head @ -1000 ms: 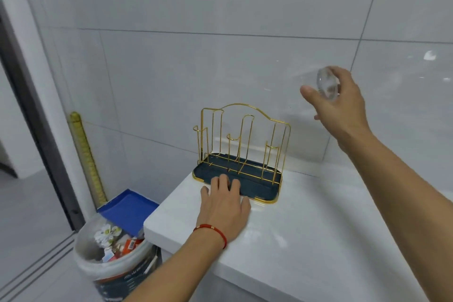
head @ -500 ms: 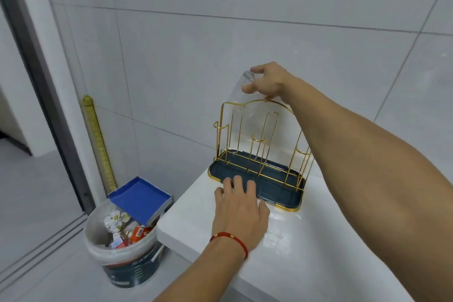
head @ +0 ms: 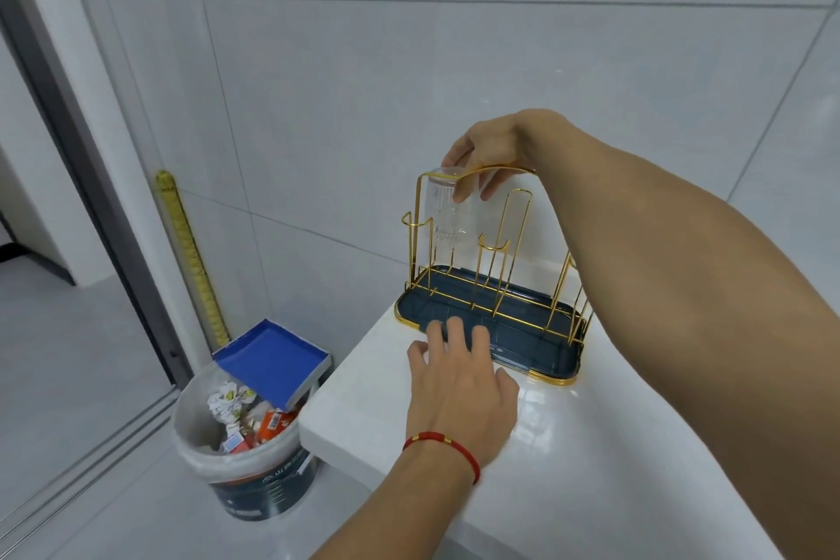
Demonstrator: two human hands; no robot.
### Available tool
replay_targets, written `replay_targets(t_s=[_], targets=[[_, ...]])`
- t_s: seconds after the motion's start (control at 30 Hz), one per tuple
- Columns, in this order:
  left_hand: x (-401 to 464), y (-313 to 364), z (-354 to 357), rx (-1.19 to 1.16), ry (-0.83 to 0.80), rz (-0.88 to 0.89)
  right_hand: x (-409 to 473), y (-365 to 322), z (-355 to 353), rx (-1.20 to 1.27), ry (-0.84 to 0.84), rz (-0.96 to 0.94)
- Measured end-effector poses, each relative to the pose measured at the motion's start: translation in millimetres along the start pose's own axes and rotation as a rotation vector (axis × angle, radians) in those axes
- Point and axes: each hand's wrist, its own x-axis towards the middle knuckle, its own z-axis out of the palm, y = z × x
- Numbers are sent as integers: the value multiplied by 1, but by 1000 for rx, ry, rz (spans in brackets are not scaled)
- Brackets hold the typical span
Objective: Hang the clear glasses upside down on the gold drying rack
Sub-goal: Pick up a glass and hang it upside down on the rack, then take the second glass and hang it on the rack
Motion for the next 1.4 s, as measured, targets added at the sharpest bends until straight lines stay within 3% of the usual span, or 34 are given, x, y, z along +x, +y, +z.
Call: replay_targets(t_s=[0.2, 0.4, 0.47, 0.63, 0.83, 0.93, 1.07, 1.2, 1.4], targets=[[0, -1, -2, 18, -18, 6, -6, 4, 3, 77, 6, 14], [0, -1, -1, -27, 24, 16, -36, 24, 0, 141, 195, -101], [0, -1, -1, -46, 46, 16, -54, 31, 2, 120, 319, -170], [0, -4, 0, -70, 81, 19, -130, 69, 29, 67, 812, -290], [-9, 1, -11, -79, 231, 100, -241, 161, 92, 187, 1019, -141], [-21, 36, -20, -136, 296, 238, -289, 213, 122, 197, 1018, 7], [-39, 131, -14, -289, 184, 414, -347, 280, 152, 262, 1027, 261], [-57, 216, 9, -273, -12, 515, -404, 319, 159, 396, 1148, 449], [-70, 253, 31, -346, -127, 637, -449, 336, 174, 658, 1420, 534]])
